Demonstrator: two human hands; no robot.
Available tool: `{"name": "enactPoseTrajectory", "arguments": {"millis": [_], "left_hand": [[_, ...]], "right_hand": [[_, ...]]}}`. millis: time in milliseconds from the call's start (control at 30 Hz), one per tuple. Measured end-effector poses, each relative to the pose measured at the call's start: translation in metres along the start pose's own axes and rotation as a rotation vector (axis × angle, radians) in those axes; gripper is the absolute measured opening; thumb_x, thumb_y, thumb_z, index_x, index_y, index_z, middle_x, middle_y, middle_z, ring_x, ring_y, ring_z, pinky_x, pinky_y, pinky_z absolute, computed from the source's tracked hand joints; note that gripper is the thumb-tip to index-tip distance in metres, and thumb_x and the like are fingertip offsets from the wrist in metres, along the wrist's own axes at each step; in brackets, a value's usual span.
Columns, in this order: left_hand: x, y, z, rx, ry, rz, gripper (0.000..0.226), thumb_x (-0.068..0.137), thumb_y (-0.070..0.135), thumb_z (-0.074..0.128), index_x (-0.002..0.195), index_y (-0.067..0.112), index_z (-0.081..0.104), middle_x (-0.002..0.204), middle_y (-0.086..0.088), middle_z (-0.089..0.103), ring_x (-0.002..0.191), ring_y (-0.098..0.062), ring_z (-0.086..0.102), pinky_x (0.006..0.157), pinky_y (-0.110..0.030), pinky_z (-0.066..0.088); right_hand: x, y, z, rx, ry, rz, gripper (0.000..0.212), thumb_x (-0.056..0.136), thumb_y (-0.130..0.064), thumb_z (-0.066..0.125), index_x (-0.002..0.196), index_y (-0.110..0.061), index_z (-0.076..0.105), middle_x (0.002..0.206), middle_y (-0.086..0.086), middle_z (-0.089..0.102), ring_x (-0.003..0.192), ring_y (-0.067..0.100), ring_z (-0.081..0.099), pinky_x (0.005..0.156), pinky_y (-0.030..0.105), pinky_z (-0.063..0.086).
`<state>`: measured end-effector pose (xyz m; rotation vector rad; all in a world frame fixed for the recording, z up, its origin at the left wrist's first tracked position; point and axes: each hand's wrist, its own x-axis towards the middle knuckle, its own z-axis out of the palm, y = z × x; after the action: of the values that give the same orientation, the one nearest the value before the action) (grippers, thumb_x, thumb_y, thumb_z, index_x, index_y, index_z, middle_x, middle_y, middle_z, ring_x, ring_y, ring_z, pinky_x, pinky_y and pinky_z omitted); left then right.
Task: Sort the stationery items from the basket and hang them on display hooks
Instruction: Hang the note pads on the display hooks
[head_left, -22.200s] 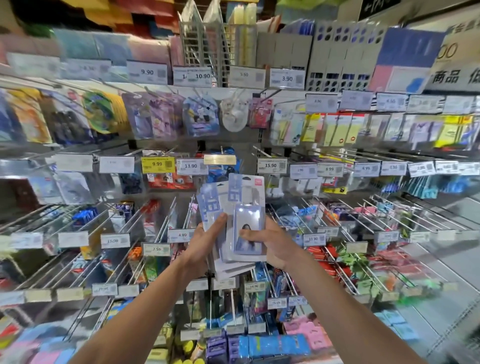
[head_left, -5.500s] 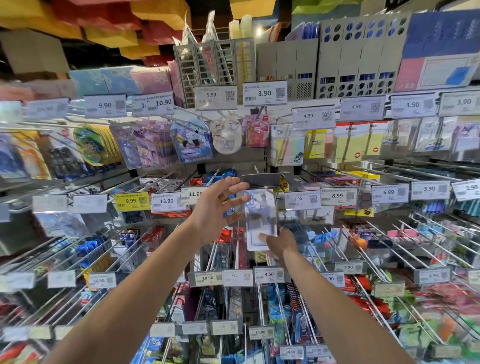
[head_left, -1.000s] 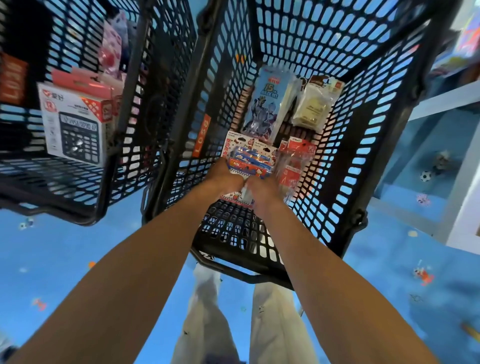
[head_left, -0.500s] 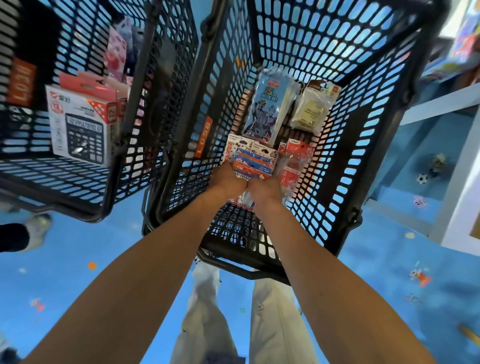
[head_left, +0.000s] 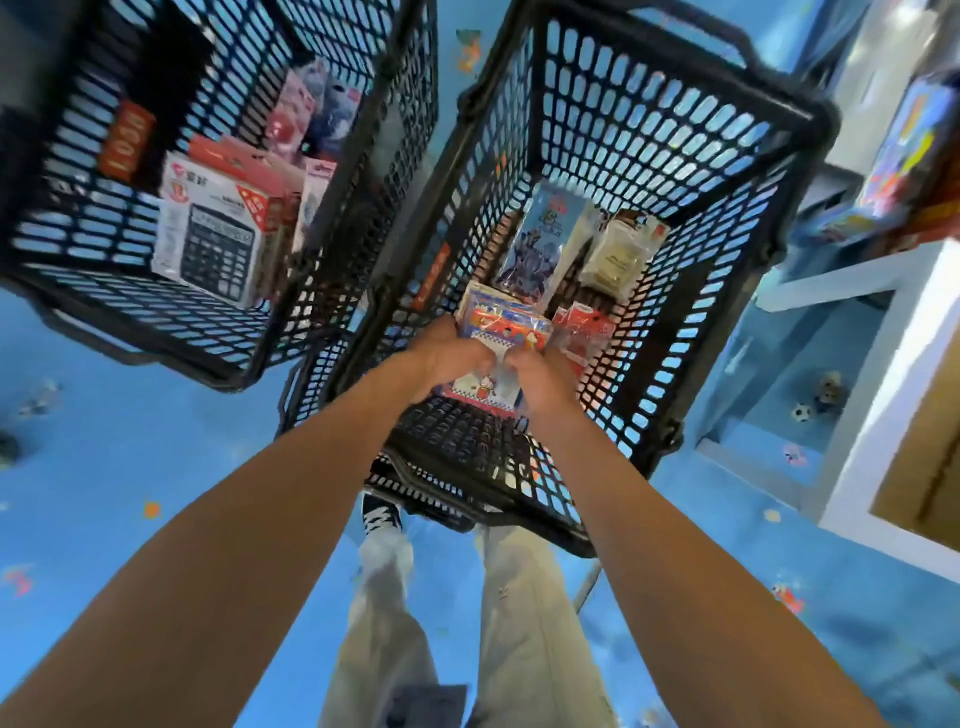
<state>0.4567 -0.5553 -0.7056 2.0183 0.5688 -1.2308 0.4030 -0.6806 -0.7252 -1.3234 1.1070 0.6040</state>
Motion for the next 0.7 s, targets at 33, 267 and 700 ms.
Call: {"name": "enactPoseTrajectory", "arguments": {"millis": [33,267,700], "left_hand": [[-0.006,-0.001,-0.003,-0.001,-0.017,0.008,0.058,0.071,0.016,0.076,0.124,0.010,0.054,0.119,-0.012,0.062,0.104,-0.029,0.061,0.083,-0.040,0.054],[-0.049,-0.016,-0.028,-0.129,-0.082,0.119,0.069,0.077,0.013,0.089,0.136,0.007,0.054,0.131,-0.011,0.066,0.122,-0.032,0.062,0.107,-0.049,0.051],[-0.205,-0.172,-0.101,-0.683,-0.071,0.251,0.042,0.082,0.004,0.081,0.114,0.024,0.063,0.104,-0.007,0.079,0.097,-0.031,0.077,0.074,-0.054,0.063]], "right_hand": [[-0.005,-0.003,-0.002,-0.013,-0.003,-0.020,0.046,0.075,-0.018,0.065,0.118,-0.010,0.053,0.094,0.001,0.056,0.091,0.025,0.058,0.077,0.036,0.048],[-0.053,-0.014,0.000,-0.096,-0.026,-0.182,0.039,0.063,-0.026,0.060,0.101,-0.021,0.057,0.106,0.014,0.064,0.102,0.039,0.065,0.085,0.052,0.054],[-0.227,0.016,0.082,-0.381,-0.398,-0.560,0.019,0.086,-0.007,0.064,0.099,-0.019,0.068,0.097,0.007,0.074,0.091,0.025,0.069,0.081,0.047,0.058]]}}
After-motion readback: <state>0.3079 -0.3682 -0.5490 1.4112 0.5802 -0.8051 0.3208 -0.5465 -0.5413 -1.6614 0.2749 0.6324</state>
